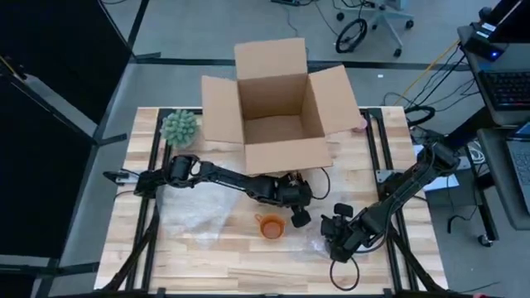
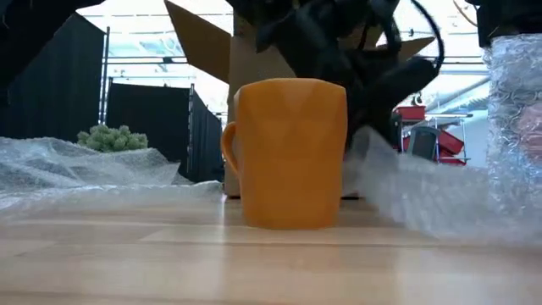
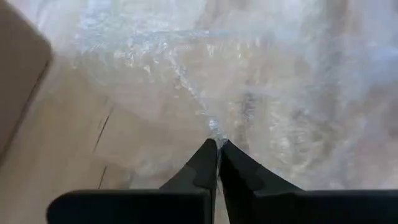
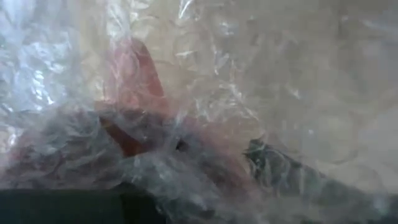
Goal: Wrap mug
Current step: Wrap the pink mug with the right bubble wrap
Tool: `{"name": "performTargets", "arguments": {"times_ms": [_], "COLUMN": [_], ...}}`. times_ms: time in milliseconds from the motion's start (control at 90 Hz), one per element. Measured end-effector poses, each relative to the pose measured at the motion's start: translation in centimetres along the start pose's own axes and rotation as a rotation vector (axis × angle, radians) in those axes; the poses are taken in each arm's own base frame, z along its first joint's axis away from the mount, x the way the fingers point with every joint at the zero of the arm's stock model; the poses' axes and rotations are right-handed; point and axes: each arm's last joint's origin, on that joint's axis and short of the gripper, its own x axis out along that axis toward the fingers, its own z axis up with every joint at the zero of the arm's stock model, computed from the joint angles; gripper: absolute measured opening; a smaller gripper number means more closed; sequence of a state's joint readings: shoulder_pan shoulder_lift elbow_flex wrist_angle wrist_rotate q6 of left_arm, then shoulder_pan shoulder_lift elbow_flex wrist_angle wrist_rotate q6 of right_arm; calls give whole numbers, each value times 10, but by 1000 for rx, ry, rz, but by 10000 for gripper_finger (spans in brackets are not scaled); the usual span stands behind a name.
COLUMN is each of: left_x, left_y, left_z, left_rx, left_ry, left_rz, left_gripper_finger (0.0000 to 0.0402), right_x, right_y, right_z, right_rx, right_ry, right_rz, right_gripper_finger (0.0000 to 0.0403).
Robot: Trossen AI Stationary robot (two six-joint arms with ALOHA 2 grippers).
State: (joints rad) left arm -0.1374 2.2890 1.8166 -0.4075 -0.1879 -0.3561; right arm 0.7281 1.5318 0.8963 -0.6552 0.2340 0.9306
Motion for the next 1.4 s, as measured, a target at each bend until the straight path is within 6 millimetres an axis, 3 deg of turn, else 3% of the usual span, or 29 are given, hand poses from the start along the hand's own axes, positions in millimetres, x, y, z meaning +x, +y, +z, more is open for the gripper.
{"name": "performTargets", "arguments": {"times_ms": [467,956,1200,1400], "left_x": [-26,-30,-68,-80], "left_y": [-37,-45,-54,-73], "left_z": [21,21,36,32], "left_rx": [78,107,138,182], "left_ry": [-105,-113,-197,-232], "left_rz": [-75,-98,-120,-168], "left_gripper_finger": [0,0,0,0], "right_x": [0,-22,-19,-17], "right_y": [0,10,5,2], "right_z": [0,14,11,12], "right_rx": [-17,-60,-63,-56], "right_ry": [3,-9,-22,-20], "right_rz": [1,-5,-63,-74], "right_gripper_finger": [238,242,242,242]}}
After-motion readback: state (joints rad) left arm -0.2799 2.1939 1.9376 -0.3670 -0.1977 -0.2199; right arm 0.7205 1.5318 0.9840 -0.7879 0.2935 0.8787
